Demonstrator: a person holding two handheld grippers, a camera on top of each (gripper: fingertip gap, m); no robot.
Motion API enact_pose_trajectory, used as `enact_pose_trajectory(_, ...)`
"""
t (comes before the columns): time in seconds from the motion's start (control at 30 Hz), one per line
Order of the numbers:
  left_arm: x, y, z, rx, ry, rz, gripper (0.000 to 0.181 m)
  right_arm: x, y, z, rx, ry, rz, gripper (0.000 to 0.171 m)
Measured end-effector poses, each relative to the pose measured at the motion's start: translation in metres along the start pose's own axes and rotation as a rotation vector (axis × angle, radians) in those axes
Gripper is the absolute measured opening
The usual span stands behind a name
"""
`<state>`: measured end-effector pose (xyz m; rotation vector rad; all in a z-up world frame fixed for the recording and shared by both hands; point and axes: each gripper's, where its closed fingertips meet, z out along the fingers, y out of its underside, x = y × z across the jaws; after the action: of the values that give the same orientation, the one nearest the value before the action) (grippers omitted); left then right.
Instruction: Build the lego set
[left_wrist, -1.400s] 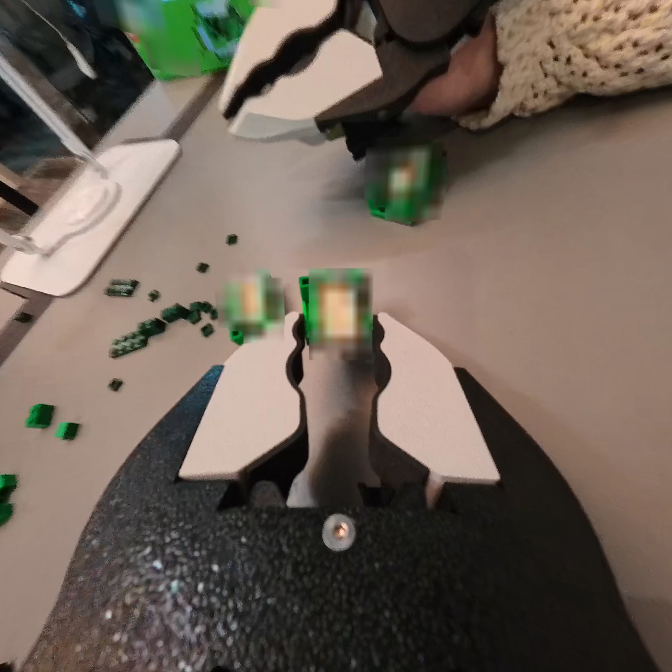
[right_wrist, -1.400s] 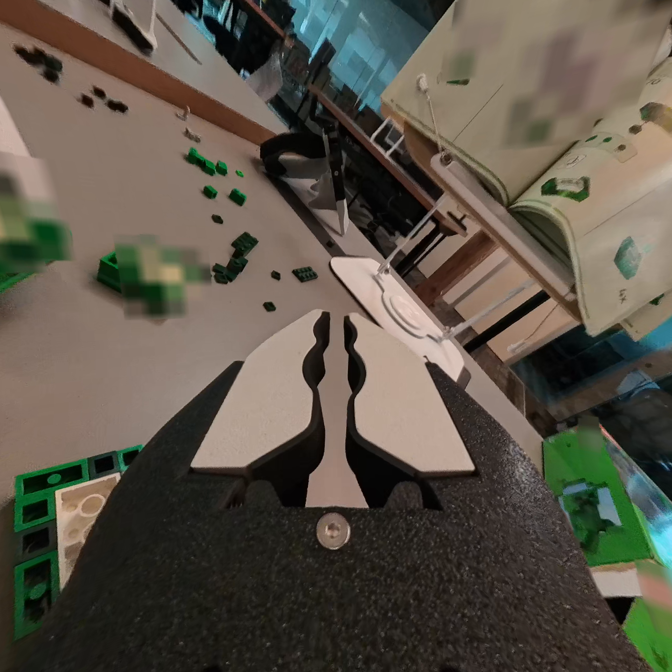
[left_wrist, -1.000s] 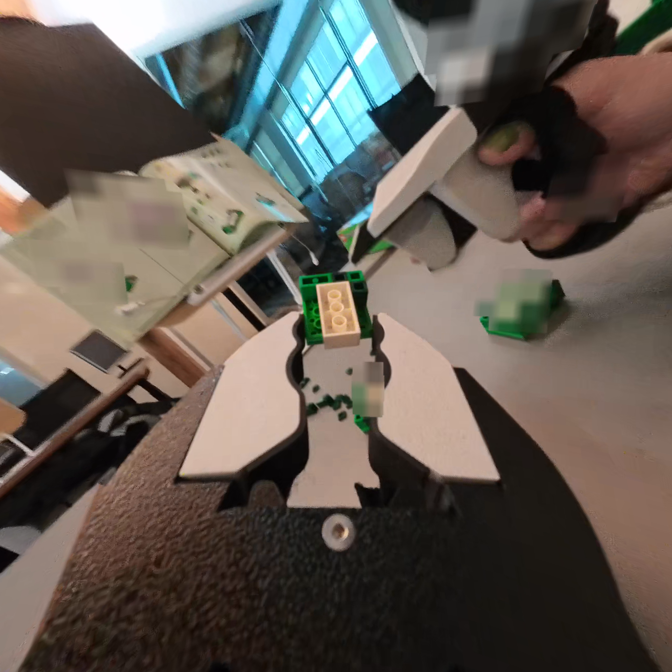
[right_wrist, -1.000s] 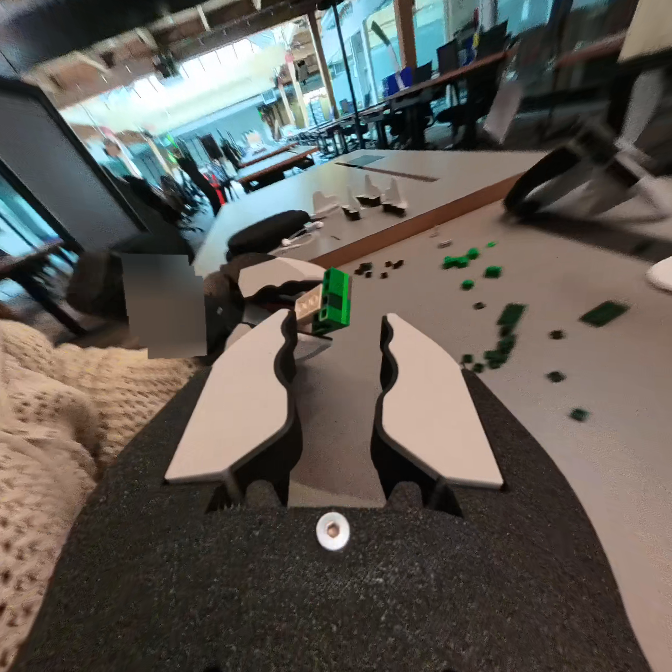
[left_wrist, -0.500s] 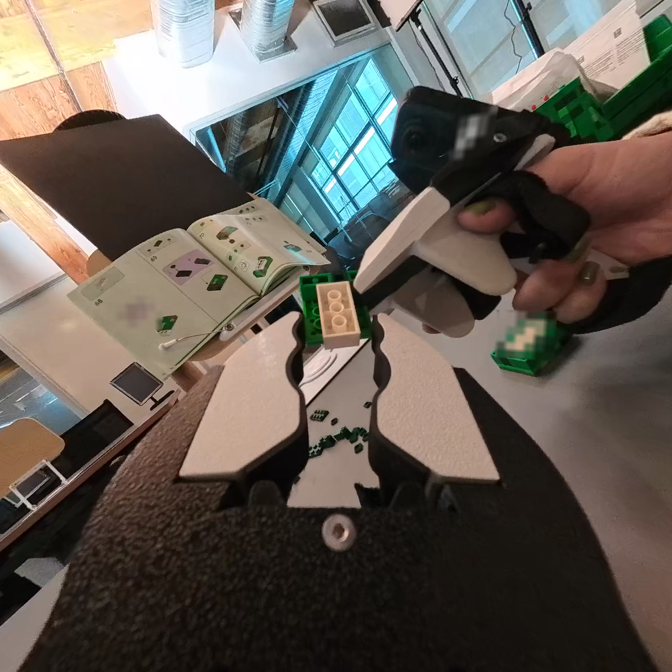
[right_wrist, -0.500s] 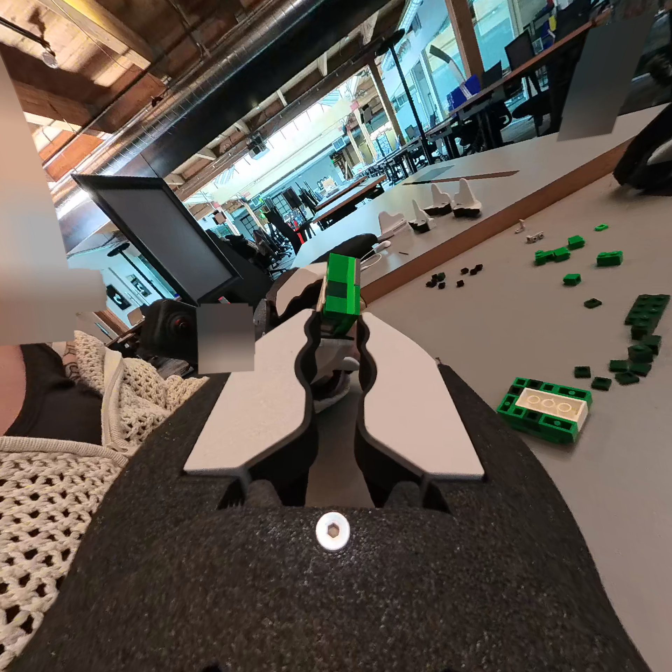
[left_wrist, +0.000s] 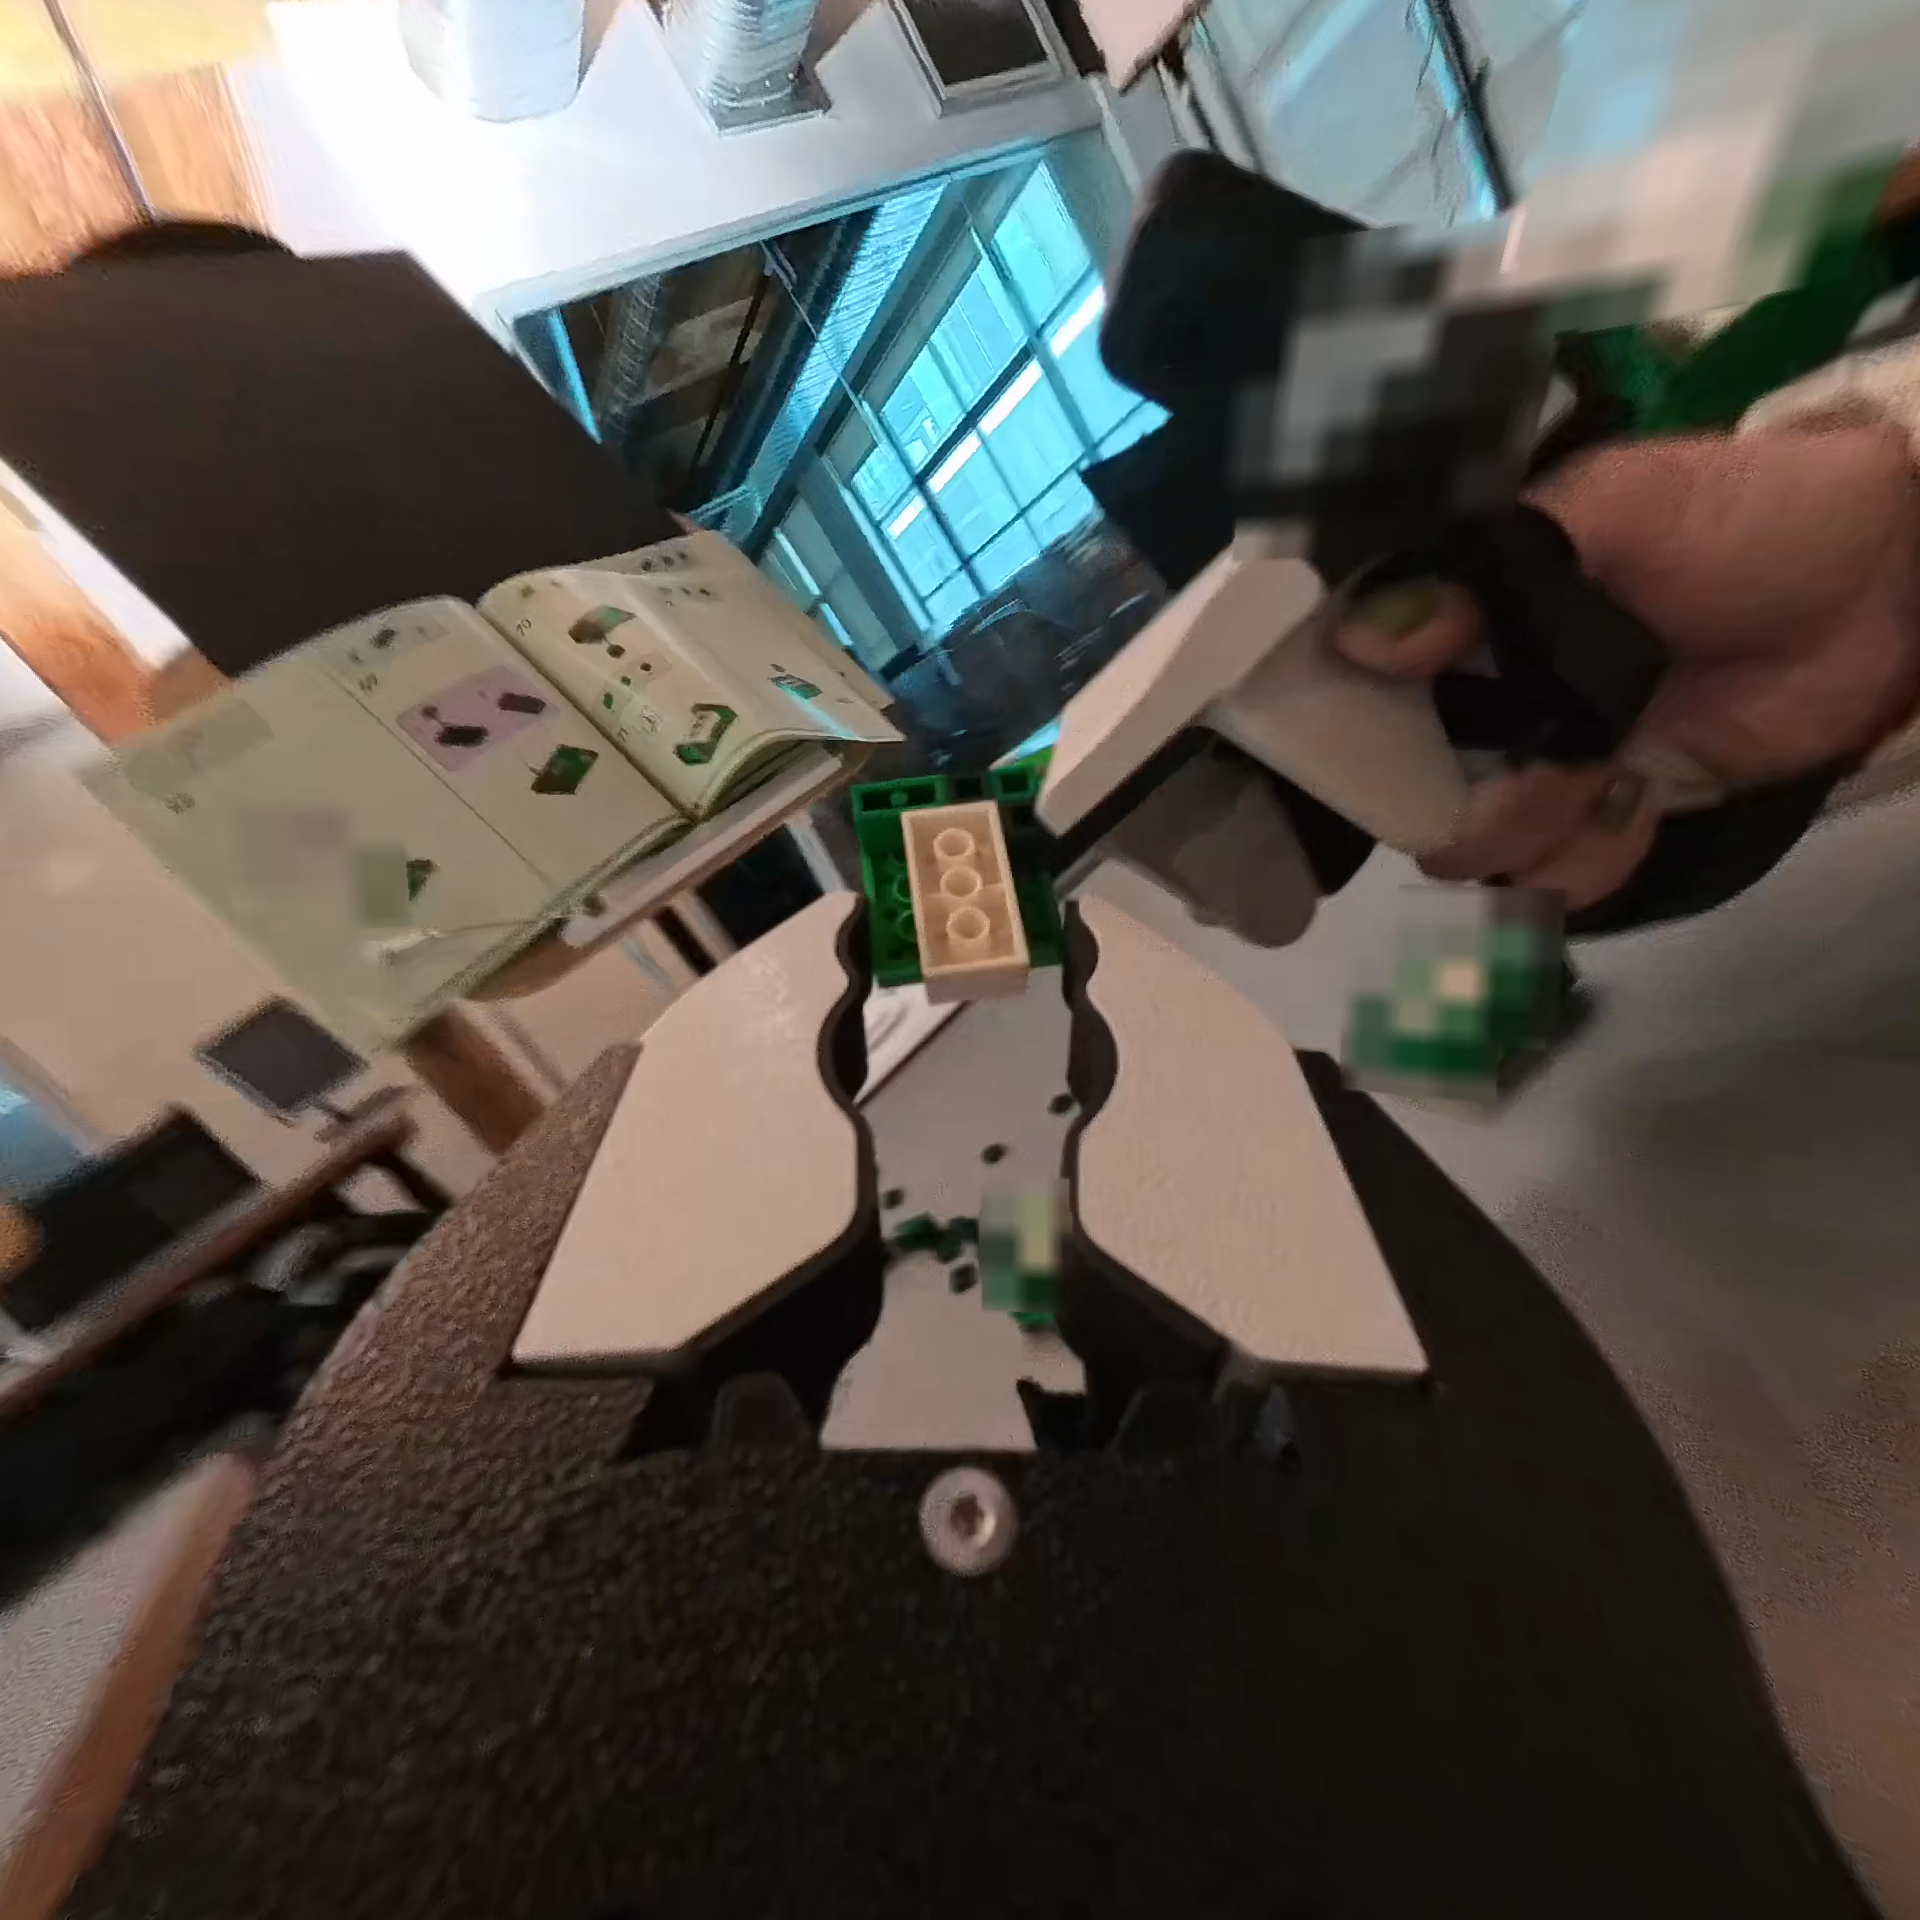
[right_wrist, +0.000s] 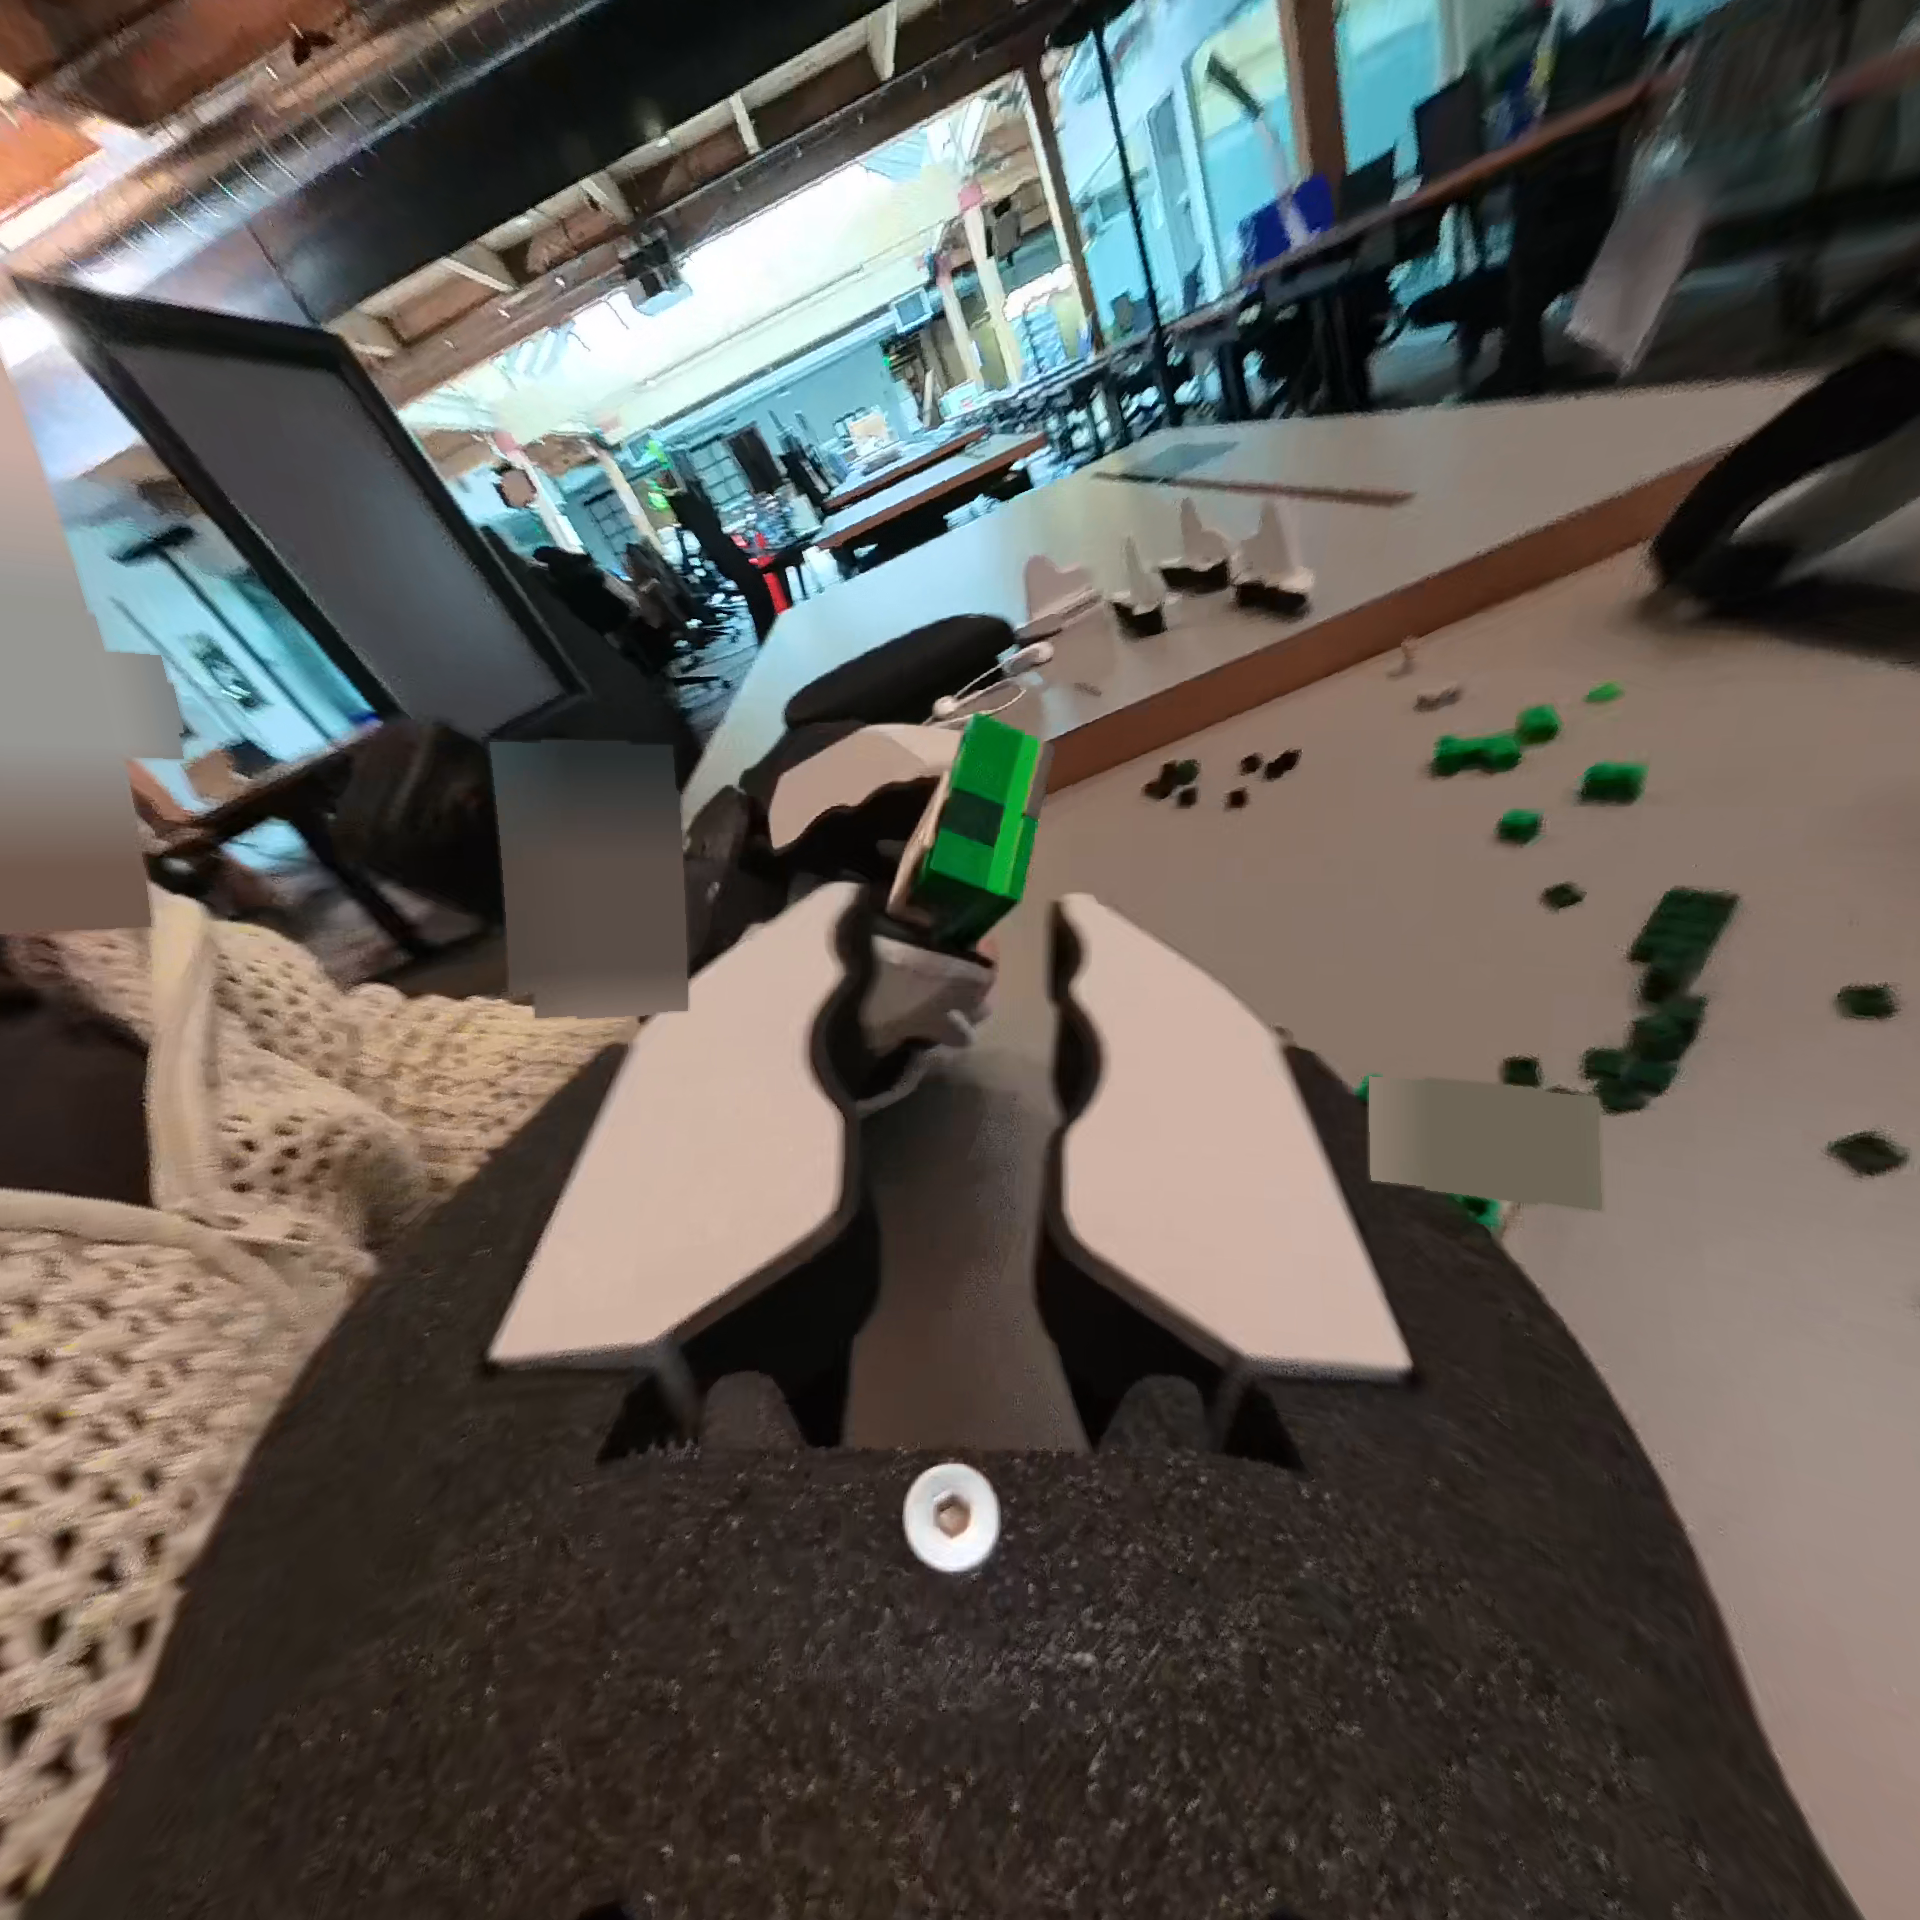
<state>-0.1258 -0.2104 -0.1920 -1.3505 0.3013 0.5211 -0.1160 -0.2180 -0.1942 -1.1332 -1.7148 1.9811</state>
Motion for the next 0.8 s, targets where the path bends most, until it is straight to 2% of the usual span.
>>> enact_pose_trajectory(0.03,-0.002,-0.001,0.0,0.018,0.022,-0.101,0.035,0.0,-0.002,0.0,0.014,0.022,-0.054,0.047)
enact_pose_trajectory(0.07,-0.005,-0.001,-0.001,0.035,0.045,-0.203,0.035,0.0,-0.005,-0.001,0.028,0.04,-0.108,0.053)
enact_pose_trajectory(0.3,-0.019,-0.004,-0.006,0.156,0.227,-0.812,0.035,0.002,-0.015,-0.01,0.057,0.172,-0.451,0.051)
enact_pose_trajectory(0.43,-0.021,-0.002,-0.007,0.184,0.294,-0.988,0.034,0.005,-0.013,-0.01,0.032,0.22,-0.541,0.049)
enact_pose_trajectory(0.53,-0.023,-0.002,-0.008,0.182,0.289,-0.977,0.034,0.005,-0.009,-0.008,0.021,0.207,-0.521,0.048)
enact_pose_trajectory(0.6,-0.022,-0.001,-0.008,0.17,0.265,-0.918,0.034,0.004,-0.008,-0.006,0.03,0.18,-0.433,0.043)
enact_pose_trajectory(0.67,-0.024,0.001,-0.007,0.137,0.175,-0.757,0.034,0.005,-0.014,-0.008,0.09,0.156,-0.27,0.02)
enact_pose_trajectory(0.73,-0.025,0.003,-0.007,0.087,0.064,-0.504,0.035,0.012,-0.014,-0.008,0.12,0.137,-0.083,0.02)
enact_pose_trajectory(0.8,-0.02,0.004,-0.006,0.036,0.011,-0.302,0.035,0.011,-0.011,-0.005,0.123,0.074,0.076,0.028)
